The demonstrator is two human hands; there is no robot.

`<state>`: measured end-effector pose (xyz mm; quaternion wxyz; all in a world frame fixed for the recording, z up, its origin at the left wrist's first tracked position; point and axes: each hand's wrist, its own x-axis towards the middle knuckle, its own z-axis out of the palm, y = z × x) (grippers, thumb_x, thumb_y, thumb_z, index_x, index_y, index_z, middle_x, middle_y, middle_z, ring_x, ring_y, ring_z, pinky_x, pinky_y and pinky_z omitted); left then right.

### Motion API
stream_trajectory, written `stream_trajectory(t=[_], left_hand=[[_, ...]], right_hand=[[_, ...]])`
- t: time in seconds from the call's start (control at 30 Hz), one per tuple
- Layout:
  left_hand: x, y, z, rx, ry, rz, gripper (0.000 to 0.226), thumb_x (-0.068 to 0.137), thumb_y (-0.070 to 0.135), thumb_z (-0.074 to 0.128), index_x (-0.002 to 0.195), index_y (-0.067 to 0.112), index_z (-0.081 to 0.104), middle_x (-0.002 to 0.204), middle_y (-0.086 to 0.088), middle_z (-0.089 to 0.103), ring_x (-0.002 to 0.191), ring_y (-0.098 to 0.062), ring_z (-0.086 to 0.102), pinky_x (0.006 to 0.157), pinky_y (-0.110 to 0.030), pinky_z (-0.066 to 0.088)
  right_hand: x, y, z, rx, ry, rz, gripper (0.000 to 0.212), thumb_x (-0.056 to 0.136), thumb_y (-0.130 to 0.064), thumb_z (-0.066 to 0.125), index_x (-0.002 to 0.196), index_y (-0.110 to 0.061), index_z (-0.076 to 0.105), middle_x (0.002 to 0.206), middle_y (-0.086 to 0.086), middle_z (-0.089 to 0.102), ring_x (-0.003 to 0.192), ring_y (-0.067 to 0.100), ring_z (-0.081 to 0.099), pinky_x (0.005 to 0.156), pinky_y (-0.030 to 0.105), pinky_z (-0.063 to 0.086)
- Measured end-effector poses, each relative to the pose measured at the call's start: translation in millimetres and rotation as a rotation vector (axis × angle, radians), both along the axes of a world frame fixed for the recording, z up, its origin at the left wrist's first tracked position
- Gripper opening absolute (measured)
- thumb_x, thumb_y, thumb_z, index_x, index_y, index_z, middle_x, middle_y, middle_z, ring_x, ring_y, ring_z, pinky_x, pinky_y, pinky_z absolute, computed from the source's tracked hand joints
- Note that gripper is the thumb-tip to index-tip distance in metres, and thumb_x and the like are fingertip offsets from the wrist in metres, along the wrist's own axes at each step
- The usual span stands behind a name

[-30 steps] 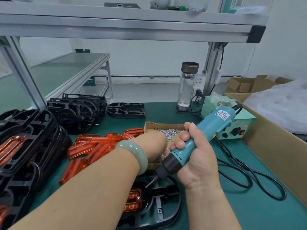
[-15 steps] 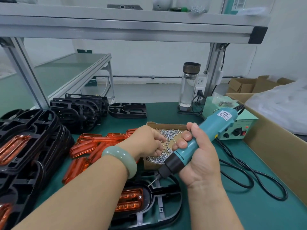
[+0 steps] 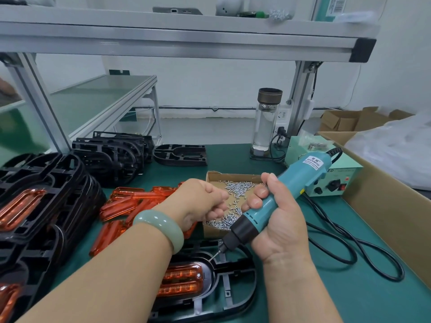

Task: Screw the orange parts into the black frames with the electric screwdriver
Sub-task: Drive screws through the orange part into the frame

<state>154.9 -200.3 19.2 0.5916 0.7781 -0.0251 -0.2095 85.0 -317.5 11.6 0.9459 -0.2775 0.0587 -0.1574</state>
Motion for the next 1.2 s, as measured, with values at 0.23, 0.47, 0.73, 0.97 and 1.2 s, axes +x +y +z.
stream_trajectory(t=[0.23,0.47,0.73,0.97,1.2], left_hand=[[-2.4,7.0,8.2,-0.165,0.147,-0.064,0.015,0.089,-0.004,0.057,0.100,0.004,0.063,0.061,-0.007,0.067,0.051,-0.011,0.060,0.045,-0.015,0.047],[-3.9,3.1,5.6,-0.255,0.155,-0.013,0.007,0.089,0.006,0.061,0.084,0.002,0.064,0.056,-0.005,0.065,0.046,-0.009,0.058,0.041,-0.014,0.046],[-17.9,17.8,3.5,-0.560,0.188,0.090,0.017,0.083,-0.008,0.060,0.096,0.003,0.064,0.068,-0.009,0.070,0.059,-0.014,0.068,0.051,-0.016,0.053],[-51.9,46.9,-5.7,-0.635,0.091,0.238,0.021,0.074,0.008,0.066,0.095,0.005,0.065,0.067,-0.005,0.069,0.054,-0.009,0.063,0.045,-0.016,0.050],[-81.0,72.6,-21.0,-0.622,-0.075,0.390,0.020,0.054,0.010,0.071,0.074,0.013,0.070,0.067,-0.005,0.067,0.058,-0.012,0.064,0.048,-0.017,0.050]], right_hand=[[0.3,0.6,-0.4,0.000,0.003,0.003,0.031,0.070,-0.023,0.069,0.093,-0.015,0.051,0.057,-0.003,0.047,0.042,0.008,0.043,0.043,0.020,0.041],[-0.1,0.3,0.7,-0.004,0.003,-0.006,0.028,0.069,-0.023,0.068,0.090,-0.016,0.051,0.057,-0.004,0.046,0.042,0.008,0.042,0.044,0.020,0.040],[0.1,1.6,1.2,0.010,0.005,-0.011,0.027,0.070,-0.023,0.068,0.089,-0.017,0.050,0.057,-0.003,0.046,0.042,0.008,0.042,0.045,0.020,0.039],[0.1,8.1,0.9,0.056,0.022,-0.023,0.027,0.069,-0.022,0.069,0.087,-0.017,0.050,0.057,-0.004,0.048,0.042,0.008,0.043,0.045,0.021,0.041],[-1.3,12.9,-1.4,0.097,0.052,-0.032,0.013,0.089,-0.019,0.061,0.085,-0.018,0.049,0.057,-0.005,0.048,0.042,0.007,0.044,0.046,0.019,0.042]])
